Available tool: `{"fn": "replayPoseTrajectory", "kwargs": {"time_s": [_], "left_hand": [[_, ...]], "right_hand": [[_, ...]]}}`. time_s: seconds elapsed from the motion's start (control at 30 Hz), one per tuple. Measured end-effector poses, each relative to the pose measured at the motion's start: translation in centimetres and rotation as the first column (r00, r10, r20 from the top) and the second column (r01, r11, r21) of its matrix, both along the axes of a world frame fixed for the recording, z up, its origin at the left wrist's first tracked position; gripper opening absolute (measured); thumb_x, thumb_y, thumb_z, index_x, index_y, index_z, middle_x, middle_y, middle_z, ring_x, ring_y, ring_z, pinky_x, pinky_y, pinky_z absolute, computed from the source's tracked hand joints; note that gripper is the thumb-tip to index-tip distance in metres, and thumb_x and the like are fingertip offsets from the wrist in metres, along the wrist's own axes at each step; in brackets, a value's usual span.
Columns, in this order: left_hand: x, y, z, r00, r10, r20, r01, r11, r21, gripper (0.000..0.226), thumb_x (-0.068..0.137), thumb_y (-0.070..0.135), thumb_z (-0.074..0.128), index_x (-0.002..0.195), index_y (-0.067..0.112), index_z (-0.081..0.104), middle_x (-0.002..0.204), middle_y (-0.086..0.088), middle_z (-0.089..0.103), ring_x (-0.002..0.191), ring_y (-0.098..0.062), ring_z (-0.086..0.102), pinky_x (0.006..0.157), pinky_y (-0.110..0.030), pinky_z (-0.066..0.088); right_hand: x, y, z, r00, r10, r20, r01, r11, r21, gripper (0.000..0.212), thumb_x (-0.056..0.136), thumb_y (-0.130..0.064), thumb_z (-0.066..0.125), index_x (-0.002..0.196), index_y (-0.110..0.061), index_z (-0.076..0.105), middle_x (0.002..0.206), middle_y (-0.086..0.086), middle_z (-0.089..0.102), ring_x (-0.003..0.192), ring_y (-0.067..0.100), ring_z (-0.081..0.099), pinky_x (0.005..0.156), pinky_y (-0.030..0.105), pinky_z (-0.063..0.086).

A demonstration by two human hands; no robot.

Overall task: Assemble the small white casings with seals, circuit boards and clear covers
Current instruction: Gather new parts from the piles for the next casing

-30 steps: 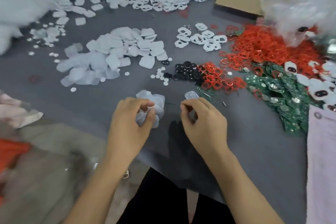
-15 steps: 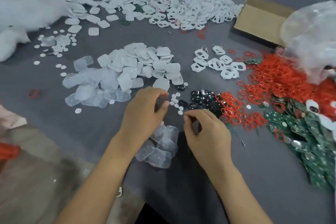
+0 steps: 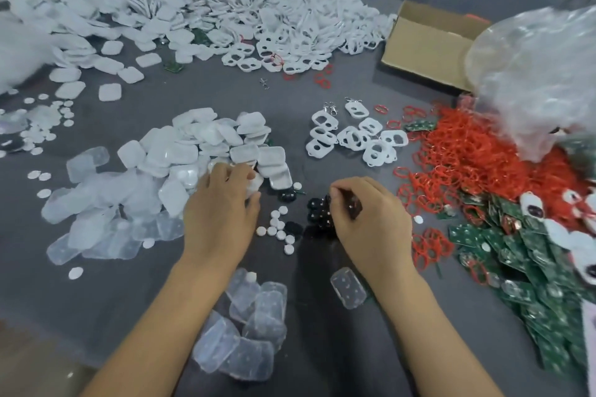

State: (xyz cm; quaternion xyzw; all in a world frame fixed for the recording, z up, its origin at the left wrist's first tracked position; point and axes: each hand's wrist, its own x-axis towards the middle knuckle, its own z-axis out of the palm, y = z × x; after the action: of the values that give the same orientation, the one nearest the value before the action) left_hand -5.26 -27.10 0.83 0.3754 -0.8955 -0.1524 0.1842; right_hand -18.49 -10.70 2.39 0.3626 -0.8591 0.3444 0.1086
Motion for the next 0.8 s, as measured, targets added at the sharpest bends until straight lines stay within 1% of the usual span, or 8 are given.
{"fn": "replayPoseTrajectory", "kwargs": {"time_s": [0.1,0.2,0.3,0.37,0.47,0.57,0.67,0.8], "left_hand": [[0.1,0.1,0.9,0.999,0.001,-0.032,0.0,0.999,0.046,0.018,0.099,0.029,0.061,0.115,0.024,0.066,0.103,0.004,0.065,0.093,-0.02,0.061,0.068,-0.034,0.042],[0.0,0.7,2.2,0.983,0.006,-0.185,0.015,0.994,0.11,0.015,0.1,0.029,0.057,0.112,0.028,0.067,0.098,0.016,0.066,0.088,-0.008,0.06,0.073,-0.032,0.047],[-2.2,0.5,3.8,0.925,-0.065,-0.375,0.122,0.984,0.128,0.017,0.102,0.023,0.053,0.108,0.029,0.067,0.095,0.019,0.065,0.086,-0.003,0.06,0.075,-0.017,0.046],[-5.2,-0.4,4.6,0.897,-0.097,-0.431,0.193,0.963,0.185,0.02,0.103,0.019,0.05,0.105,0.028,0.068,0.089,0.019,0.064,0.083,0.003,0.059,0.07,-0.008,0.041],[-10.8,-2.2,4.5,0.93,-0.136,-0.343,0.246,0.922,0.299,0.017,0.106,0.025,0.053,0.107,0.022,0.069,0.093,0.015,0.067,0.08,0.006,0.058,0.068,-0.006,0.038],[-15.4,-3.7,2.9,0.953,-0.237,-0.188,0.28,0.928,0.248,0.024,0.107,0.028,0.053,0.109,0.012,0.072,0.105,-0.006,0.068,0.097,-0.018,0.06,0.081,-0.028,0.041],[-18.1,-4.3,1.5,0.94,-0.335,-0.065,0.341,0.909,0.24,0.028,0.109,0.026,0.047,0.108,0.008,0.068,0.111,-0.011,0.061,0.111,-0.028,0.056,0.096,-0.044,0.044],[-18.9,-3.9,0.9,0.897,-0.441,-0.027,0.421,0.832,0.361,0.028,0.111,0.026,0.042,0.109,0.008,0.063,0.146,-0.012,0.058,0.147,-0.027,0.042,0.11,-0.041,0.039]], "right_hand": [[-2.2,-0.7,0.3,1.0,-0.015,0.011,0.015,1.0,0.009,0.007,0.095,-0.021,0.068,0.092,-0.025,0.073,0.083,-0.017,0.063,0.075,0.004,0.049,0.06,0.009,0.035],[-5.4,-1.1,0.6,0.999,-0.019,0.048,0.019,1.0,0.0,0.011,0.099,-0.023,0.064,0.103,-0.018,0.074,0.1,-0.006,0.068,0.098,0.014,0.058,0.077,0.016,0.037],[-9.3,-1.3,0.7,0.992,-0.039,0.121,0.035,0.999,0.041,0.023,0.102,-0.028,0.061,0.119,-0.015,0.07,0.118,0.004,0.064,0.117,0.024,0.053,0.093,0.02,0.032],[-11.8,-1.5,0.7,0.99,-0.063,0.123,0.054,0.996,0.074,0.031,0.101,-0.03,0.062,0.125,-0.011,0.067,0.124,0.009,0.063,0.123,0.031,0.05,0.102,0.027,0.033],[-14.8,-2.8,0.6,0.991,0.002,0.133,-0.022,0.989,0.147,0.046,0.101,-0.038,0.062,0.136,-0.009,0.06,0.139,0.011,0.056,0.136,0.033,0.042,0.114,0.035,0.029],[-17.5,-5.6,0.0,0.986,0.09,0.137,-0.131,0.936,0.327,0.058,0.104,-0.052,0.05,0.152,-0.021,0.046,0.164,0.007,0.034,0.154,0.028,0.02,0.126,0.044,0.018],[-18.9,-7.8,-1.3,0.974,0.139,0.178,-0.203,0.883,0.423,0.061,0.105,-0.059,0.038,0.158,-0.029,0.035,0.171,0.001,0.021,0.159,0.022,0.008,0.128,0.046,0.014],[-19.4,-8.6,-2.1,0.961,0.143,0.235,-0.235,0.869,0.436,0.058,0.105,-0.058,0.037,0.157,-0.031,0.037,0.171,0.0,0.022,0.159,0.022,0.011,0.127,0.045,0.016]]}}
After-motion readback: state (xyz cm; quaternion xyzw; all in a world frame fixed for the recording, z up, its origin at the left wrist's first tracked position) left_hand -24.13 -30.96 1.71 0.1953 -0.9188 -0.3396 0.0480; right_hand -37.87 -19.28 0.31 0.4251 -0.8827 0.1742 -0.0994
